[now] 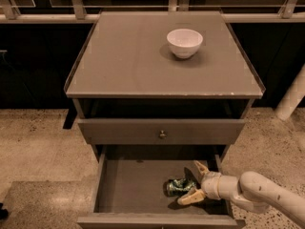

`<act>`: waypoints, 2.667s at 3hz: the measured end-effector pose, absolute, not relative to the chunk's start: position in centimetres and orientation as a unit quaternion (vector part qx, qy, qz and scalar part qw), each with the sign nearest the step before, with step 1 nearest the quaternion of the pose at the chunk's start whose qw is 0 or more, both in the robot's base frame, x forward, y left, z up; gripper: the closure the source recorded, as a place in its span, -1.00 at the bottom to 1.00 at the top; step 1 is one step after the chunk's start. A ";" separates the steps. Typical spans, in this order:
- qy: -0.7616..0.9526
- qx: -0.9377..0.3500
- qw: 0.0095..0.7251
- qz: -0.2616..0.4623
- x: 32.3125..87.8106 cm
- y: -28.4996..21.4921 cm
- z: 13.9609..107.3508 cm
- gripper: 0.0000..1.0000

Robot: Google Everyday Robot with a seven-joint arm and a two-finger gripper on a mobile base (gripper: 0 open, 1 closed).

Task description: Pick green can from middle drawer and place on counter

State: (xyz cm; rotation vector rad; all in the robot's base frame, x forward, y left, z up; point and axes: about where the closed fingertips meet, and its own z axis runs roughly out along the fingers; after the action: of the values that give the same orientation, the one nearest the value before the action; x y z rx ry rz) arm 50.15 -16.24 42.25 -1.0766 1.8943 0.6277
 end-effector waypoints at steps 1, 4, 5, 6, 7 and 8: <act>0.753 -0.452 0.404 0.257 51.2 -14.8 40.0 -1.00; 0.769 -0.452 0.370 0.259 50.3 -15.0 36.5 -0.62; 0.769 -0.452 0.370 0.259 50.3 -15.0 36.5 -0.16; 0.769 -0.452 0.370 0.259 50.3 -15.0 36.5 0.31; 0.769 -0.452 0.370 0.259 50.3 -15.0 36.5 0.77; 0.762 -0.447 0.379 0.276 50.0 -14.8 37.5 1.00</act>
Offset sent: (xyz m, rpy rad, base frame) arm 0.0076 0.0135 -0.0622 -0.0718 0.0877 0.0760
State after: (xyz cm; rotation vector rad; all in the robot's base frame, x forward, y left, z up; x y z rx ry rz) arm 50.03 -14.79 37.46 -1.1414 1.9457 0.7041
